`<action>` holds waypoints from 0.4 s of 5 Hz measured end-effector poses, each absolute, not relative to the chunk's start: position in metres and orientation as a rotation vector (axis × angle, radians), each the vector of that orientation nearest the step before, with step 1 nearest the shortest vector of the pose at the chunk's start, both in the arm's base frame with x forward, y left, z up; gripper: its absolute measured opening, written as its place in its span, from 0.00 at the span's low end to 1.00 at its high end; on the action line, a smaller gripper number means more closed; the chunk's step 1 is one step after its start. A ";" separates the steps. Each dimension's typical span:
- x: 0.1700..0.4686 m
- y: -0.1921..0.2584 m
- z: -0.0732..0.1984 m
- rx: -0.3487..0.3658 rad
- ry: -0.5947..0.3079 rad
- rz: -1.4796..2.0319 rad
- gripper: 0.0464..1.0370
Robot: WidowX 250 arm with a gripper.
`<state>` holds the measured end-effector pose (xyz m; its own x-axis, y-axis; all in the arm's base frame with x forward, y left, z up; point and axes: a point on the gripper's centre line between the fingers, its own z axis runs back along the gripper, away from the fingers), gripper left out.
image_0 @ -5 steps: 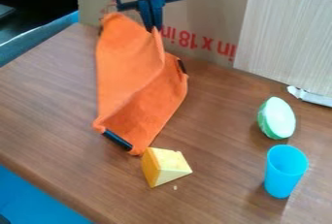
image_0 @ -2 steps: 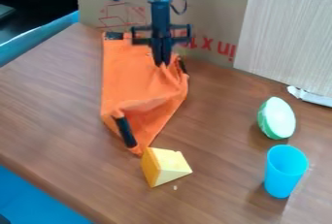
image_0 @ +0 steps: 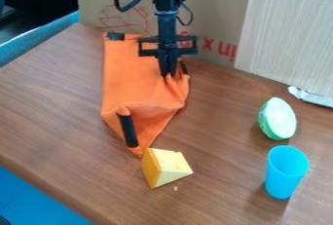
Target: Fold the cloth from bottom left to top right
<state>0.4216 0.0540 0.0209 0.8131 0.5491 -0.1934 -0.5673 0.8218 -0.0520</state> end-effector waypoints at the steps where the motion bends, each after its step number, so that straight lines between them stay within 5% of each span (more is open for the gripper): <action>1: 0.421 0.042 0.024 -0.120 0.149 0.578 0.02; 2: 0.423 0.024 0.030 -0.124 0.124 0.539 0.02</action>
